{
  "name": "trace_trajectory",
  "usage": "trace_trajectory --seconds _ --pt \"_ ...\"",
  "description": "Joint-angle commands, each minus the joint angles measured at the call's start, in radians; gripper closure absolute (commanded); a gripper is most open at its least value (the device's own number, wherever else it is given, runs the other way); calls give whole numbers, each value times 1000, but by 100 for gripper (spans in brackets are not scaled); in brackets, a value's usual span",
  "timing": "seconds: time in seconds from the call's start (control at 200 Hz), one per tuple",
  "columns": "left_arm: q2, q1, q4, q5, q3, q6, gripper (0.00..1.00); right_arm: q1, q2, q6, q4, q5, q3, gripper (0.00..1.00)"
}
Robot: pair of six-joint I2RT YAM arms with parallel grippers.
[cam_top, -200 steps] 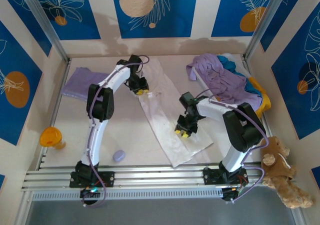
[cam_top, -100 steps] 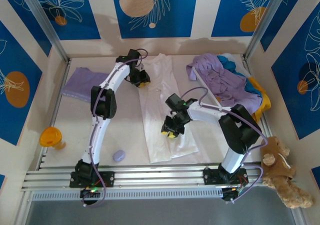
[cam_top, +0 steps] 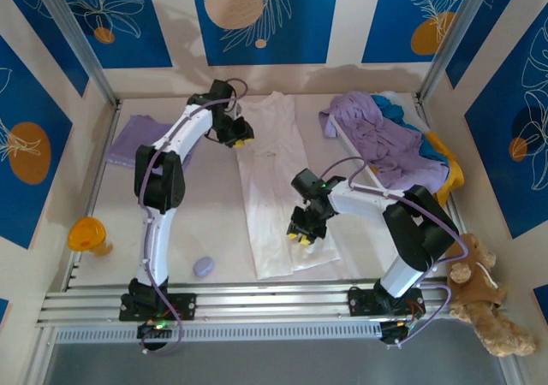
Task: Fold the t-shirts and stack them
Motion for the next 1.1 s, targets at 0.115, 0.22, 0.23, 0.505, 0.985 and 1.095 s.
trace_trajectory --seconds 0.115,0.22,0.23,0.505,0.985,1.095 --pt "10 -13 68 -8 -116 -33 67 19 22 65 24 -73 -53 69" --pt "39 -13 70 -20 -113 -31 67 40 19 87 31 -82 -71 69" --pt "42 -13 72 -22 -114 -28 67 42 18 90 33 -83 -72 69" --pt "162 12 -10 -41 43 28 67 85 35 157 93 -192 -40 69" --pt "-228 -17 -44 -71 -179 131 65 80 -394 24 -283 40 -66 58" --pt "-425 -56 -2 -81 -422 118 64 73 -530 32 -352 99 -155 49"
